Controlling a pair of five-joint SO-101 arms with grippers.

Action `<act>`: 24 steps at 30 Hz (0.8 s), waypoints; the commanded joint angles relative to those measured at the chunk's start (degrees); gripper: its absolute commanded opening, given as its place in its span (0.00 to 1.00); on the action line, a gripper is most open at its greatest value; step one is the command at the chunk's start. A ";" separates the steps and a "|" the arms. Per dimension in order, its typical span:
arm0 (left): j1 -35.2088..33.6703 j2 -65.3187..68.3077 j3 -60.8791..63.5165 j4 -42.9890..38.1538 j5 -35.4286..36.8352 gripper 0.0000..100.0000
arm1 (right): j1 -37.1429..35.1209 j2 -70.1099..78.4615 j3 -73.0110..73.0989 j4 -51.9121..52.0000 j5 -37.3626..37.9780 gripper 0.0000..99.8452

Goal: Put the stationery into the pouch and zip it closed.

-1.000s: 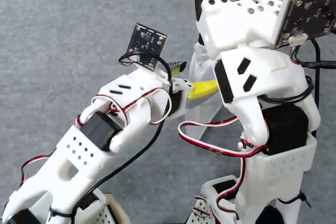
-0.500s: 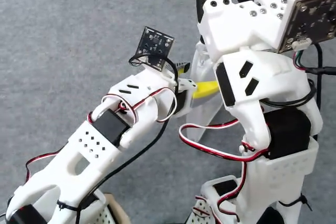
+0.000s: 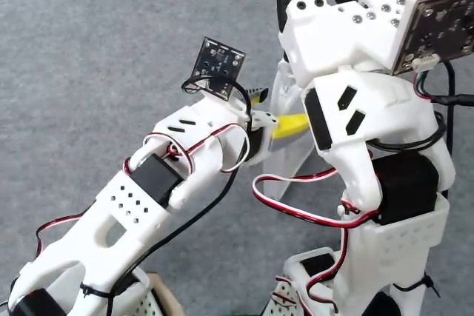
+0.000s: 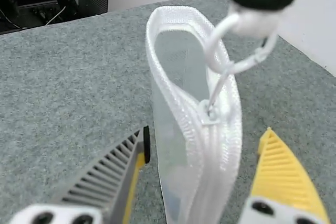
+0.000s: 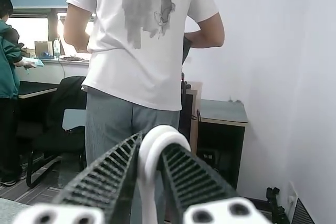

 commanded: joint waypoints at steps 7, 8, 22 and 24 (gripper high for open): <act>-0.22 -0.09 -4.44 -1.49 -5.71 0.34 | -0.70 -1.45 -2.68 0.09 -0.53 0.01; -0.22 -0.09 -4.70 -1.49 -6.24 0.34 | -0.70 -1.45 -2.68 0.09 -0.62 0.01; -0.31 4.57 -7.16 -4.13 -10.46 0.34 | -0.70 -2.07 -2.59 0.09 -0.62 0.01; -0.31 5.27 -7.87 -4.22 -10.46 0.32 | -0.70 -3.12 -2.24 0.09 -0.62 0.01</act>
